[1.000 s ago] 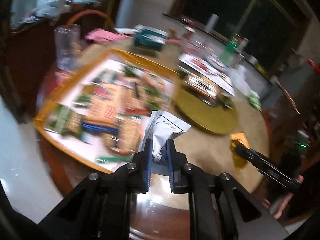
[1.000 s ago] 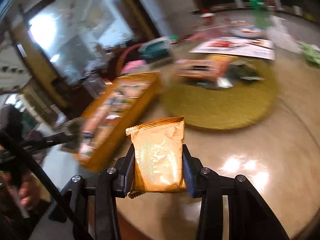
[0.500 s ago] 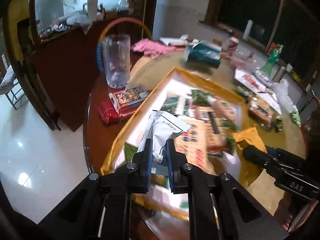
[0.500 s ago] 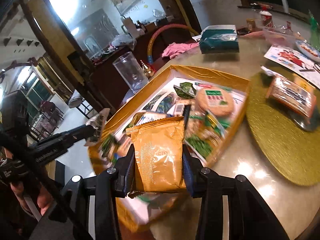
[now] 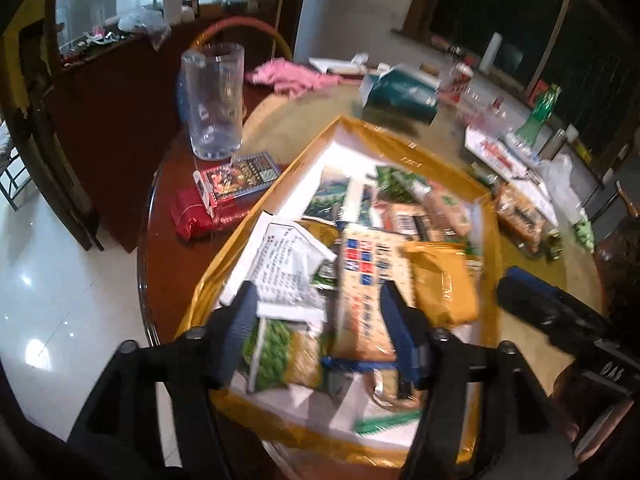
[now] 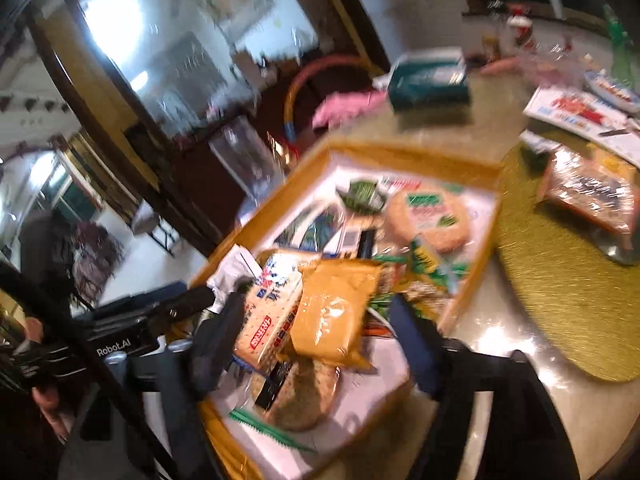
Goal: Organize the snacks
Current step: 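Carry both packets to the white tray and open both tools inside, then grasp a small garlic pea bag with the right tool while the left tool grasps a biscuit packet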
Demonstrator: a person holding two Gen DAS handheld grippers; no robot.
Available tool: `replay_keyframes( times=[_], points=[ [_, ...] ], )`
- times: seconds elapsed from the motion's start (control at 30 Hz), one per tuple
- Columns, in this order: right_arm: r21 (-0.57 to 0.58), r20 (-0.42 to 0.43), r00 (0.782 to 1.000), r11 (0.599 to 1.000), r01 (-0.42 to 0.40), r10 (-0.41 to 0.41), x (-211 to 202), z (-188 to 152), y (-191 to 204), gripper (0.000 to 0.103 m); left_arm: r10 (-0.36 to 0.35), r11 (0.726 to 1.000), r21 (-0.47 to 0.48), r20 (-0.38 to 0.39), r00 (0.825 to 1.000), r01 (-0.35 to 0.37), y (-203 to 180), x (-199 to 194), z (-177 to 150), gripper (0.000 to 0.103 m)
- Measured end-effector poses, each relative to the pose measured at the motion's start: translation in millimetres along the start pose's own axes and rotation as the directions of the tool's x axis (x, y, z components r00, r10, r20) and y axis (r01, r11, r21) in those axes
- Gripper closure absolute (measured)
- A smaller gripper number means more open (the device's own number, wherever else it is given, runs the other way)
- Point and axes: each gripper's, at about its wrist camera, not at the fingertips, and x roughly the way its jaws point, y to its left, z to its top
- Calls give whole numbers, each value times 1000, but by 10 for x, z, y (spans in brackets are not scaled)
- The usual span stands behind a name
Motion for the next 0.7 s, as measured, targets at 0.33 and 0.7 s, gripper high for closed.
replay_keyframes(
  times=[0.33,0.7],
  points=[
    [136,27,965,958,254,-260,-887,-543,-1009,24,-139,984,118,15,990,136,-932,-384,-512,26],
    [147,-89,795,781,607,-600,-1390,-869,-1959,24,-134,953,261,-99,986,156,-1801,-110,-842,25]
  ],
)
